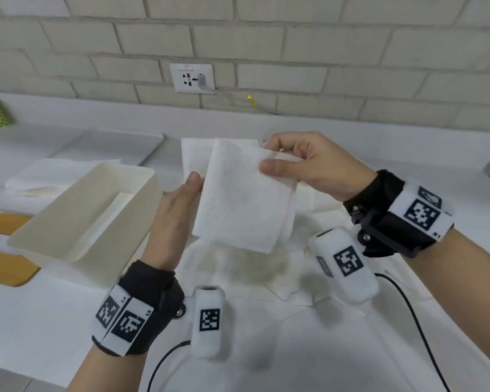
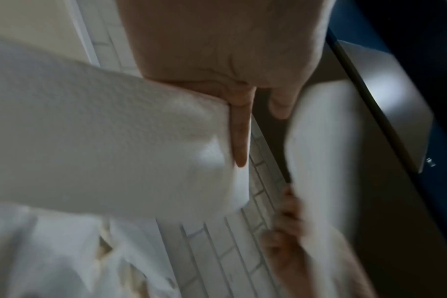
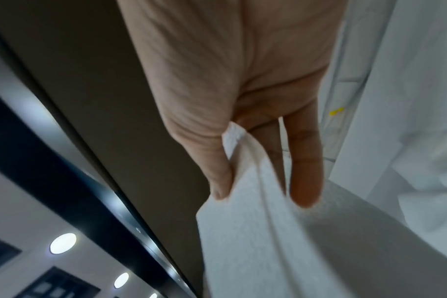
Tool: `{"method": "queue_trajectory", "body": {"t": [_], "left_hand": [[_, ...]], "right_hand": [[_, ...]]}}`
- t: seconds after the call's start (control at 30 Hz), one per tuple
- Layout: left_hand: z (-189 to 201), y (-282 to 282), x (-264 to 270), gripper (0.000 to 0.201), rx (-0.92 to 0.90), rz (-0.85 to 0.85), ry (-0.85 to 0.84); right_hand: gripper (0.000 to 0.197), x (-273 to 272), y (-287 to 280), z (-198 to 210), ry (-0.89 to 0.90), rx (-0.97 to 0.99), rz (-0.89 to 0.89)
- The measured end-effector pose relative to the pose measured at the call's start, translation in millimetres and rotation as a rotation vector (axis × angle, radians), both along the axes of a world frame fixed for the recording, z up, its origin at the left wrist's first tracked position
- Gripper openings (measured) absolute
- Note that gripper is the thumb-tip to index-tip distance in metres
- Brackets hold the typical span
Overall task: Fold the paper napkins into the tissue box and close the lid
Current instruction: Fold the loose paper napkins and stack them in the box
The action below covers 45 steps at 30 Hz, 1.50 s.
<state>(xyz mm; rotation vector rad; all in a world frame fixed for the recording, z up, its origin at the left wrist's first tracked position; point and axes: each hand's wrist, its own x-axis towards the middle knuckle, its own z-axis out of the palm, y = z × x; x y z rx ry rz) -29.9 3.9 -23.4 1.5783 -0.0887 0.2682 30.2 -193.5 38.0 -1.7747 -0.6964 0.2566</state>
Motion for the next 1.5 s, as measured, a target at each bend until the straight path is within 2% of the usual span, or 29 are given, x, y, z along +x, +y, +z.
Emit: {"method": "queue_trajectory", "body": {"t": [0.07,0.2,0.33,0.47,0.63,0.77,0.83,0.93,1.07,1.23,1.3,1.43,1.5], "left_hand": [[1.8,-6.5,-2.9,0.038,-0.092,-0.107,0.031],[-0.8,-10.2,-2.5,0.035,-0.039,-0.039,0.044],[-1.4,-4.7,-2.2,0.028,-0.132,0.008,0.019],[-3.7,-2.4,-1.4,0.023,-0.152,-0.014,0.005],[-8.9,-0.5,2.0,0.022,-0.246,-0.068,0.012],[-9.3,-1.1,4.6,0.027,-0.307,-0.071,0.016],[-10.7,-2.8,5.9,0.032,-0.287,-0.053,0.020],[-14.8,-6.3,6.7,0.037,-0.250,-0.052,0.012],[-16.1,-11.2,5.9,0.032,-0.234,-0.065,0.017],[-14.0,-5.6,6.3,0.021,-0.106,-0.055,-0.019],[-11.4,-2.3,7.8,0.017,-0.061,-0.037,-0.009],[-5.2,11.9,14.1,0.023,0.019,0.066,-0.018],[-4.4,19.2,16.3,0.029,0.097,0.059,-0.043]], "right_hand": [[0.011,1.5,4.3,-2.7,-0.033,0.005,-0.083],[0.013,0.9,8.8,-9.4,-0.072,0.007,-0.121],[0.018,-2.0,7.0,-10.7,0.119,0.181,-0.072],[0.017,-3.2,8.1,-10.7,0.223,0.264,-0.043],[0.022,-1.0,8.4,-9.0,0.334,0.324,0.022],[0.019,-1.5,8.9,-8.6,0.337,0.304,0.063],[0.013,-1.8,10.3,-10.0,0.297,0.311,0.028],[0.027,-3.0,14.8,-12.2,0.189,0.338,-0.091],[0.033,-5.9,19.8,-16.3,-0.032,0.258,-0.205],[0.032,-8.5,18.5,-13.9,-0.092,0.212,-0.191],[0.036,-8.8,16.0,-9.7,-0.172,0.129,-0.197],[0.035,-12.9,8.6,3.7,-0.555,-0.187,-0.147],[0.044,-15.8,6.7,8.9,-0.604,-0.300,-0.091]]}}
